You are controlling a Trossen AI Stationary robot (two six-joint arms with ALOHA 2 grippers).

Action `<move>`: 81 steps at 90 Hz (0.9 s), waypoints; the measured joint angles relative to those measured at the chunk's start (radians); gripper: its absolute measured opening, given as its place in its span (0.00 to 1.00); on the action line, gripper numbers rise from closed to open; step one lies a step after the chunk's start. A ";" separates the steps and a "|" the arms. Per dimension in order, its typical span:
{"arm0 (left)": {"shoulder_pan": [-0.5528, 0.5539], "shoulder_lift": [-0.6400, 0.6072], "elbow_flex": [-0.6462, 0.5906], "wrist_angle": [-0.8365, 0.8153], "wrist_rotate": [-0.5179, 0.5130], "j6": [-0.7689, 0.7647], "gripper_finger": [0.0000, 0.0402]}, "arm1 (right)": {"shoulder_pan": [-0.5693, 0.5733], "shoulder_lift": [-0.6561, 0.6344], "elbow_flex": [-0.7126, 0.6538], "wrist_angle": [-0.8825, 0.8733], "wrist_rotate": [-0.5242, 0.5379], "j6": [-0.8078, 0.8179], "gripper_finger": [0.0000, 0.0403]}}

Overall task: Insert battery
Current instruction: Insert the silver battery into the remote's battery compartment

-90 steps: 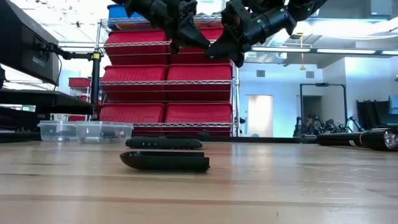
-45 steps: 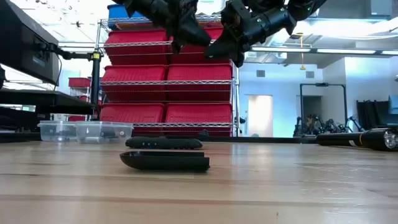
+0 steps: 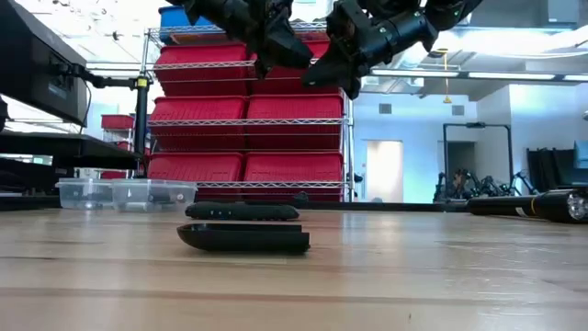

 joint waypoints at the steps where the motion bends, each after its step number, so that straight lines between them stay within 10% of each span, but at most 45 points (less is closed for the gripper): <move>1: 0.000 0.000 0.000 0.000 0.000 0.000 0.20 | 0.000 0.000 0.000 0.001 0.000 0.000 0.04; 81: -0.004 0.000 0.000 -0.016 0.000 0.046 0.03 | 0.002 0.001 0.000 0.020 0.000 0.000 0.04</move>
